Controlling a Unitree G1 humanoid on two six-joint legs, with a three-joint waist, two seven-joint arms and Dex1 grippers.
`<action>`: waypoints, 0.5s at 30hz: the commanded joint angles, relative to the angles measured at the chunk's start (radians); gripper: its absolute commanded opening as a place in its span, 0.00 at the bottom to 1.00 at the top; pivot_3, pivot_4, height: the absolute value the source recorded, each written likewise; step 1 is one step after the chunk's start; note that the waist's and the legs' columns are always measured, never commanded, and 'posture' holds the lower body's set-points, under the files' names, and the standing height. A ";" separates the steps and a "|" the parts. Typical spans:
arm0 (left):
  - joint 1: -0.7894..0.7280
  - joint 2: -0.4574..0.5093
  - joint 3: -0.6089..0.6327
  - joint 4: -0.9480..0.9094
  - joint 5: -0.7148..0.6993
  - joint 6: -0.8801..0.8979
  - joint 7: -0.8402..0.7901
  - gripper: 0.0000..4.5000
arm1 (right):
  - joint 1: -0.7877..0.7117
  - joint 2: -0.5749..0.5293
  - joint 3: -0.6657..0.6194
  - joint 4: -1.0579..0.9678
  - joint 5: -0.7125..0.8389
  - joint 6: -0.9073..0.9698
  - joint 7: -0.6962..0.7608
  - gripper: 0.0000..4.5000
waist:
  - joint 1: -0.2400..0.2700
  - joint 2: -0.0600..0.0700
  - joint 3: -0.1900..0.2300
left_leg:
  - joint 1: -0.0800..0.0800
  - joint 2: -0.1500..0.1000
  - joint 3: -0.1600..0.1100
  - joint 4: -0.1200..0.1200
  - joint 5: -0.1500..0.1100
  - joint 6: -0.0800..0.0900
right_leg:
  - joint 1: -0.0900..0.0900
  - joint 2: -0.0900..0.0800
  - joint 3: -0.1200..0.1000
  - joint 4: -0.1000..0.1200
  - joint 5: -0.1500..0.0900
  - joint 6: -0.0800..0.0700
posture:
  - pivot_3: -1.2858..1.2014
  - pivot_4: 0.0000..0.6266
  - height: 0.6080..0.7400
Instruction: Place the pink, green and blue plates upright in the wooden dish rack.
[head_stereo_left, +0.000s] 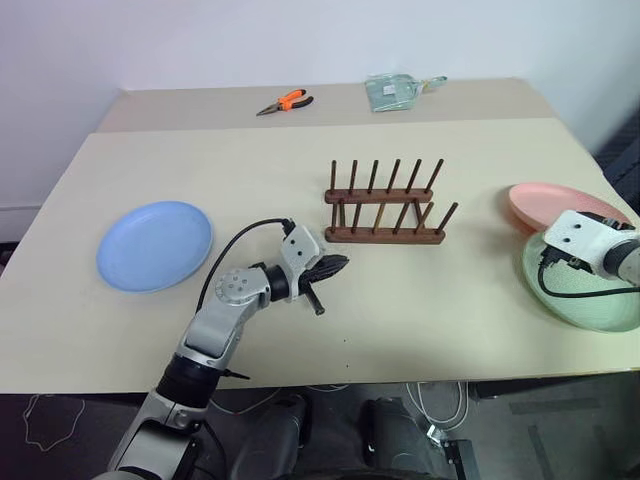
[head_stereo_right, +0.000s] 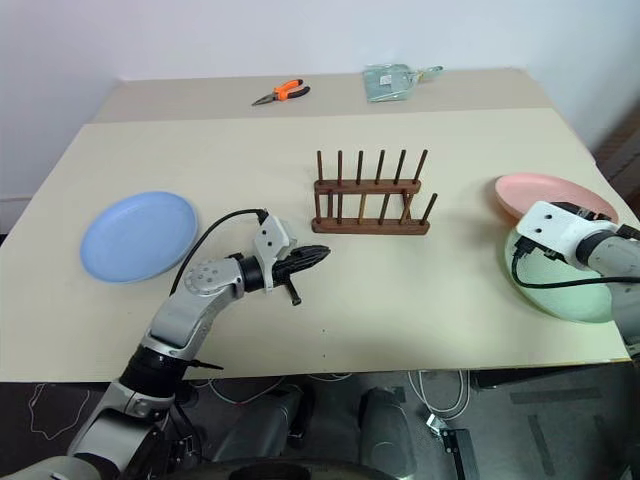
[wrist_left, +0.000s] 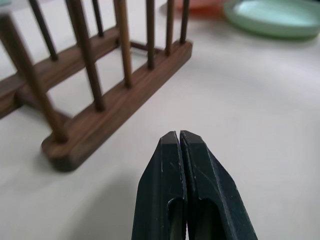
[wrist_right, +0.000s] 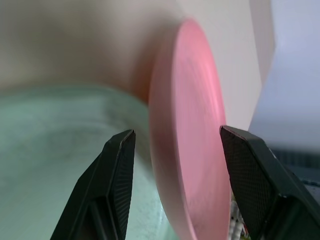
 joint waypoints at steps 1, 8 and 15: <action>-0.010 0.001 0.010 -0.056 -0.020 0.005 0.000 0.00 | -0.064 -0.012 0.032 0.086 -0.065 -0.060 -0.069 0.48 | 0.000 0.000 0.000 | 0.000 0.000 0.000 0.000 0.000 0.000 | 0.000 0.000 0.000 0.000 0.000 0.000 | 0.52 0.24 0.91; 0.009 0.020 0.006 -0.073 -0.016 0.005 0.003 0.00 | -0.080 -0.011 0.014 0.042 -0.034 -0.109 -0.068 0.02 | 0.001 0.001 0.000 | 0.000 0.000 0.000 0.000 0.000 0.000 | 0.000 0.001 0.001 0.000 0.000 0.000 | 0.52 0.24 0.91; -0.003 0.027 0.030 -0.060 -0.029 -0.001 0.008 0.00 | -0.171 0.233 -0.214 -0.414 0.599 0.197 0.055 0.02 | -0.014 0.002 0.002 | 0.000 0.002 0.000 -0.001 0.000 0.000 | -0.001 0.002 0.002 0.000 0.000 0.000 | 0.52 0.24 0.91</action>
